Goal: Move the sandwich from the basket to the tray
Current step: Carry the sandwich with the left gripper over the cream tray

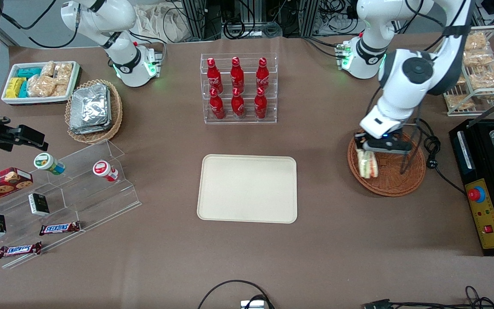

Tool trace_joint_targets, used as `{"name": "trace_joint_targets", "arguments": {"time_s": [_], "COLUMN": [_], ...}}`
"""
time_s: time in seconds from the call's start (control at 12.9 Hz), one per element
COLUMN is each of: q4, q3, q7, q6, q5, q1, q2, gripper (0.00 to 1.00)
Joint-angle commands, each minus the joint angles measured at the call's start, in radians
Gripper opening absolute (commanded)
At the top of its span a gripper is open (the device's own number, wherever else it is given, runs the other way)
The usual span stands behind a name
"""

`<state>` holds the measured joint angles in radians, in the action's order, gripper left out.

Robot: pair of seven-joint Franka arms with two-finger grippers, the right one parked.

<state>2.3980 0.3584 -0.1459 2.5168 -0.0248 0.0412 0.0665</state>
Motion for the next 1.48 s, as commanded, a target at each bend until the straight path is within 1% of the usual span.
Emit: {"name": "trace_joint_targets", "arguments": {"time_s": [0.0, 0.08, 0.39, 0.62, 0.78, 0.86, 1.24, 1.4], "q4": [-0.141, -0.172, -0.333, -0.439, -0.508, -0.531, -0.615, -0.64], "q3": [0.078, 0.092, 0.102, 0.102, 0.1, 0.1, 0.099, 0.091], "q7": [-0.003, -0.018, -0.104, -0.282, -0.403, -0.434, -0.445, -0.452], "q6": [-0.032, -0.032, -0.033, -0.033, -0.033, -0.035, -0.035, -0.035], "q5": [-0.009, -0.01, -0.027, -0.173, -0.249, -0.277, -0.285, -0.285], "q1": [0.003, -0.001, -0.101, -0.145, -0.185, -0.19, -0.23, -0.27], "q2": [-0.129, -0.16, -0.324, -0.463, -0.545, -0.574, -0.698, -0.737], "gripper": [0.13, 0.12, 0.13, 0.13, 0.12, 0.12, 0.12, 0.12]}}
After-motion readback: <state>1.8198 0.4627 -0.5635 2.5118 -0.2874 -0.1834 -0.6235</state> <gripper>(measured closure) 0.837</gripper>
